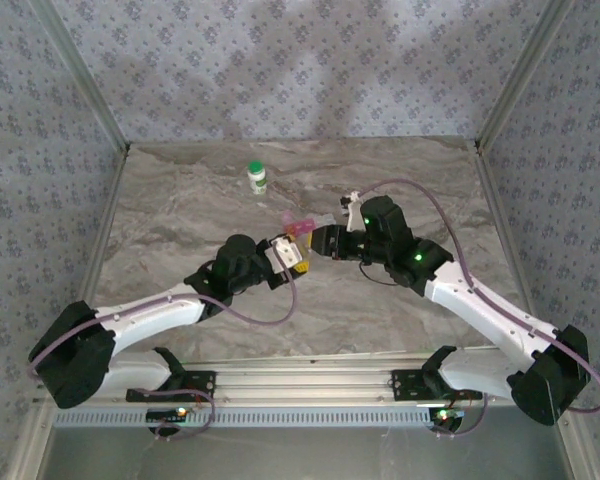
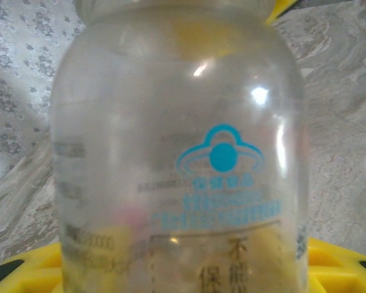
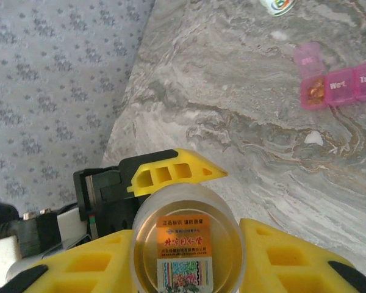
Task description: Sort the pills into containers
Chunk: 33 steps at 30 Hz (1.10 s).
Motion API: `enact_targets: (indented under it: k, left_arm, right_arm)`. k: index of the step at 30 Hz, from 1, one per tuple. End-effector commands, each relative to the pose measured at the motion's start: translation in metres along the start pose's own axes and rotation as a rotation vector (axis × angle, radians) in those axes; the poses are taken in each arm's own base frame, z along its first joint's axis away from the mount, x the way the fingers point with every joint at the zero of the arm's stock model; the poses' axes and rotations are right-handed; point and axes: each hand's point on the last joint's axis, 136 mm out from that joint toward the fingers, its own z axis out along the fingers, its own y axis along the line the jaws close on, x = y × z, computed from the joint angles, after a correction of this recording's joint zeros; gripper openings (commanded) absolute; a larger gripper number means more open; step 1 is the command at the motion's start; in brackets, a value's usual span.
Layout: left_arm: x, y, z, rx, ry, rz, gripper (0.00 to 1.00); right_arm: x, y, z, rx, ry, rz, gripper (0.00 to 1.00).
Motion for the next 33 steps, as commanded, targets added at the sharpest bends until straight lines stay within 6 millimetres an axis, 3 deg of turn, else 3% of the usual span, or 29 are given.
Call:
enact_targets:
  k: [1,6,10,15,18,21,23,27,29,33]
  left_arm:
    - [-0.056,-0.012,-0.006,0.036,-0.198,0.105,0.0]
    - [-0.05,-0.013,-0.007,0.033,-0.192,0.098,0.0]
    - [-0.044,-0.013,-0.005,0.033,-0.18,0.078,0.0]
    - [-0.037,-0.009,-0.01,0.054,-0.184,0.023,0.0]
    - [-0.034,-0.011,-0.014,0.082,-0.177,0.012,0.0]
    - [-0.031,-0.015,-0.017,0.11,-0.167,0.009,0.0]
    - [-0.03,-0.017,-0.02,0.121,-0.167,0.007,0.0]
    - [-0.027,-0.023,-0.022,0.148,-0.16,0.008,0.0]
    - [-0.026,-0.024,-0.023,0.156,-0.159,0.007,0.0]
    - [-0.026,-0.029,-0.023,0.184,-0.159,0.008,0.0]
  right_arm:
    - [-0.037,-0.041,-0.002,0.169,-0.199,0.137,0.47]
    - [-0.046,-0.047,-0.012,0.177,-0.218,0.137,0.56]
    - [-0.06,-0.035,-0.025,0.13,-0.21,0.057,0.57]
    - [-0.071,-0.012,-0.04,0.141,-0.139,-0.436,0.53]
    - [-0.052,0.002,-0.043,0.042,-0.045,-0.804,0.54]
    - [-0.012,0.014,-0.051,-0.145,0.053,-1.146,0.59]
    - [0.004,0.019,-0.057,-0.245,0.058,-1.297,0.61]
    - [0.018,0.032,-0.062,-0.38,0.117,-1.357,0.63]
    - [0.023,0.029,-0.056,-0.392,0.157,-1.371,0.63]
    - [0.017,0.036,-0.049,-0.391,0.175,-1.418,0.63]
